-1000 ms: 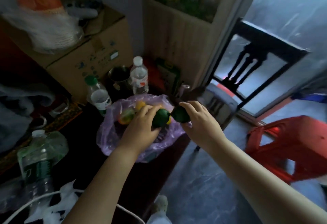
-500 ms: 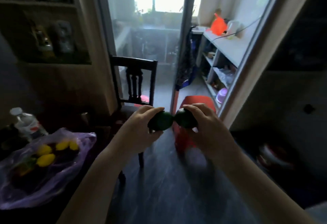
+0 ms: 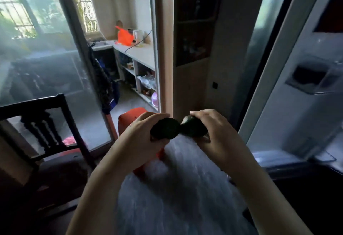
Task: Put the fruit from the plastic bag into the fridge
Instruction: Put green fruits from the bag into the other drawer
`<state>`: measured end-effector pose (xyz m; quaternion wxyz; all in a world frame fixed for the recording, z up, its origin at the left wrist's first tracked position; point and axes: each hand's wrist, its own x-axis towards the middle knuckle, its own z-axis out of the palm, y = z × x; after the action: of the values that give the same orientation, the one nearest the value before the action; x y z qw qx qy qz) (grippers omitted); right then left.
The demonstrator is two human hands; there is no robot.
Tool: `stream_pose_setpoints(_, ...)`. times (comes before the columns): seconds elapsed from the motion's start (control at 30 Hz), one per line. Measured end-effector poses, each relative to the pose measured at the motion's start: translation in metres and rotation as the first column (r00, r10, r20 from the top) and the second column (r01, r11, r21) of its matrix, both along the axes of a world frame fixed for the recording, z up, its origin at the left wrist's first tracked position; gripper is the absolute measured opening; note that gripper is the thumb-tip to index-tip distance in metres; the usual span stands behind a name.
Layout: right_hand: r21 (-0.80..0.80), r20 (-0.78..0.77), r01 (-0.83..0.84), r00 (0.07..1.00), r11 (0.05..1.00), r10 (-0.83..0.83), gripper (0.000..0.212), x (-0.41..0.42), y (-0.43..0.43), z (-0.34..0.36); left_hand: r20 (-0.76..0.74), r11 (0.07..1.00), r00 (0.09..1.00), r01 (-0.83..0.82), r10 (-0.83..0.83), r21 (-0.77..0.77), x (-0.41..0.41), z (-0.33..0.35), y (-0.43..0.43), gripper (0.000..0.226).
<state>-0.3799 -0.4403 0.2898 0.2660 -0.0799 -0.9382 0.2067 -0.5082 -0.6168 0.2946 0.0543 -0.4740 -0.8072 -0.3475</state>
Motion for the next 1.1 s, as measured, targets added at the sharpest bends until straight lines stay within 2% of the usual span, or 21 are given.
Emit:
stream_pose_setpoints(0.17, -0.006, 0.047, 0.207, 0.977, 0.978, -0.206, 0.058, 0.033, 0.016, -0.013, 0.02, 0.986, 0.986, 0.165, -0.165, 0.005, 0.009, -0.011, 0.039, 0.058)
stream_pose_setpoints(0.33, -0.006, 0.1, 0.402, 0.911, 0.916, -0.399, 0.057, 0.075, 0.025, -0.024, 0.039, 0.951, 0.95, 0.31, -0.309, -0.014, 0.031, -0.029, 0.08, 0.058)
stream_pose_setpoints(0.6, -0.019, 0.069, 0.576, 0.816, 0.817, -0.573, 0.056, 0.158, 0.043, -0.027, 0.058, 0.873, 0.872, 0.487, -0.485, -0.029, 0.096, -0.036, 0.139, 0.058)
stream_pose_setpoints(0.87, -0.038, 0.007, 0.679, 0.734, 0.733, -0.68, 0.054, 0.269, 0.088, -0.016, 0.003, 0.792, 0.793, 0.608, -0.609, -0.056, 0.201, -0.014, 0.21, 0.055)
stream_pose_setpoints(1.1, -0.075, -0.049, 0.762, 0.641, 0.643, -0.766, 0.059, 0.414, 0.15, -0.011, 0.0, 0.698, 0.699, 0.714, -0.715, -0.06, 0.339, -0.004, 0.298, 0.056)
